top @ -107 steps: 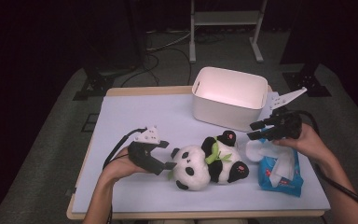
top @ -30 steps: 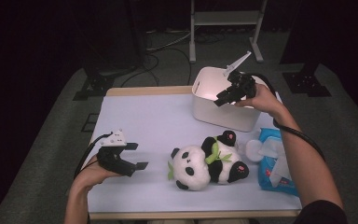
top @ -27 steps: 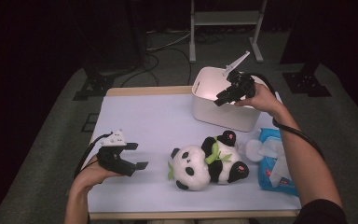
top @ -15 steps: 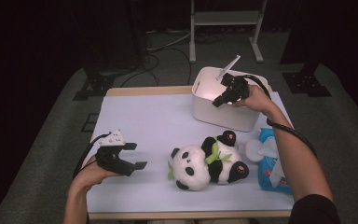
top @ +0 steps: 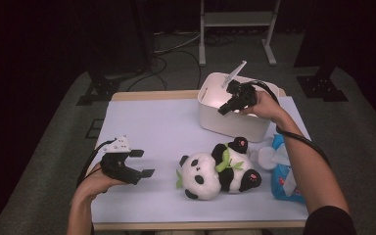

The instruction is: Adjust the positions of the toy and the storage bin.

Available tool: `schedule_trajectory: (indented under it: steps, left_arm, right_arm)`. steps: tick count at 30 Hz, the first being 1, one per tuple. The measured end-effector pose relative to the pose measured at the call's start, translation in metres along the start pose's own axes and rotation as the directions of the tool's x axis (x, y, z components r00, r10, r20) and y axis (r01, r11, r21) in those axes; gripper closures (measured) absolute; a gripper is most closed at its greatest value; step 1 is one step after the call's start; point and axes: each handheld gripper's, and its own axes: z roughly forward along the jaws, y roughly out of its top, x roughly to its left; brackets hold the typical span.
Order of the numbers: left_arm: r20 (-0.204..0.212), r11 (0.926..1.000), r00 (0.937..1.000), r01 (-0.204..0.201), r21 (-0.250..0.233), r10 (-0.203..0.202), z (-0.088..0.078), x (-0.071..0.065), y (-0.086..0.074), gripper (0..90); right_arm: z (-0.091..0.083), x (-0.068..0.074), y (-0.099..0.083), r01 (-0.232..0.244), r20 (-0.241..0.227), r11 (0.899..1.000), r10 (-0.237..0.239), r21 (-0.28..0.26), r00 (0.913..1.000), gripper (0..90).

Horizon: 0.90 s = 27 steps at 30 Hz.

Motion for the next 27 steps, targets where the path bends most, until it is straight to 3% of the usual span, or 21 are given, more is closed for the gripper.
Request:
schedule_trajectory:
  steps: [12,27]
  left_arm:
    - [0.016,0.9999,0.9998,-0.008,0.009,0.008,0.005,-0.002,0.001,16.1]
    - [0.032,0.9997,0.9994,-0.016,0.017,0.015,0.011,-0.004,0.002,16.0]
  right_arm:
    - [0.007,0.031,0.006,0.06,-0.054,0.998,-0.06,-0.009,0.9967,85.8]
    - [0.01,0.049,0.008,0.09,-0.084,0.996,-0.092,-0.023,0.9922,85.4]
